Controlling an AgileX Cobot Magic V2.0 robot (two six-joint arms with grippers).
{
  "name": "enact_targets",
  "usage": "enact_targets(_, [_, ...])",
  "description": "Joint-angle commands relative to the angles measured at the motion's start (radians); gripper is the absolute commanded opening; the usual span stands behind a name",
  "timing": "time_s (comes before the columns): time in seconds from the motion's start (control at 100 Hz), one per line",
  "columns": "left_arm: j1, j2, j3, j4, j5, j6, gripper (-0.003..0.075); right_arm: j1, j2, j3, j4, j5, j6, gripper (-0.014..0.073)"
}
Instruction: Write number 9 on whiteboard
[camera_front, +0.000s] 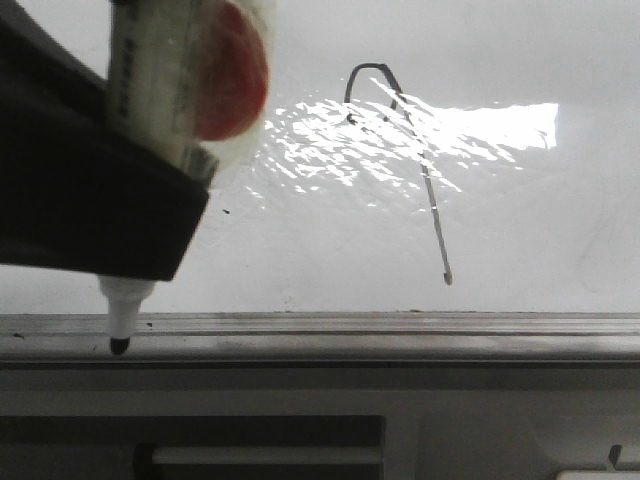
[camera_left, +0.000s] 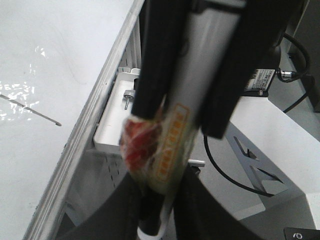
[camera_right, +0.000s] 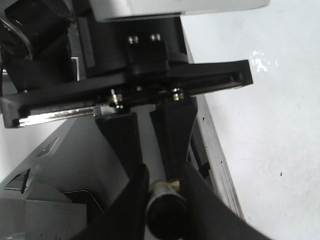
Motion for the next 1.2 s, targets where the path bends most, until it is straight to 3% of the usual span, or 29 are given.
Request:
enact_targets(0.0, [-0.001,0.0,-0.028,-0.069,-0.034,-0.048,-0.002,0.001,-0.011,-0.033,-0.008,-0.049,-0.017,0.0183])
enact_targets(0.12, [-0.001,0.001,-0.028,-0.067,-0.032,-0.06,-0.002,-0.015,-0.052,-0.039,-0.022,-0.078,-0.011,0.0478])
enact_targets(0.21, [-0.001,0.001,-0.028,-0.067,-0.04,-0.11,-0.002,-0.046,-0.116,-0.059,-0.049,-0.119,0.018,0.0523])
enact_targets(0.28, [-0.001,0.001,-0.028,-0.072,-0.101,-0.229,-0.002,-0.084,-0.169,-0.07,-0.051,-0.149,0.02,0.0478])
enact_targets(0.35, [-0.001,0.001,-0.028,-0.072,-0.206,-0.389,-0.0021,-0.134,-0.216,-0.07,-0.051,-0.161,0.02,0.0369])
enact_targets(0.4, [-0.001,0.001,-0.028,-0.072,-0.285,-0.506,-0.002,-0.179,-0.245,-0.07,-0.051,-0.151,0.02,0.0255])
enact_targets(0.41, [-0.001,0.001,-0.028,-0.072,-0.315,-0.524,-0.0021,-0.191,-0.252,-0.07,-0.051,-0.146,0.02,0.0197])
enact_targets(0.5, [-0.001,0.003,-0.028,-0.072,-0.408,-0.554,-0.0021,-0.254,-0.285,-0.068,-0.051,-0.101,0.02,-0.0067])
enact_targets(0.77, [-0.014,0.1,-0.053,-0.069,-0.528,-0.643,-0.0021,-0.348,-0.296,-0.064,-0.049,-0.051,0.056,-0.0058])
enact_targets(1.01, [-0.098,0.182,-0.103,-0.072,-0.823,-0.643,-0.0021,-0.348,-0.296,-0.061,-0.041,-0.048,0.056,-0.0058])
enact_targets(1.19, [-0.103,0.26,-0.136,-0.127,-0.843,-0.643,-0.0021,-0.348,-0.296,-0.061,-0.032,-0.048,0.056,-0.0058])
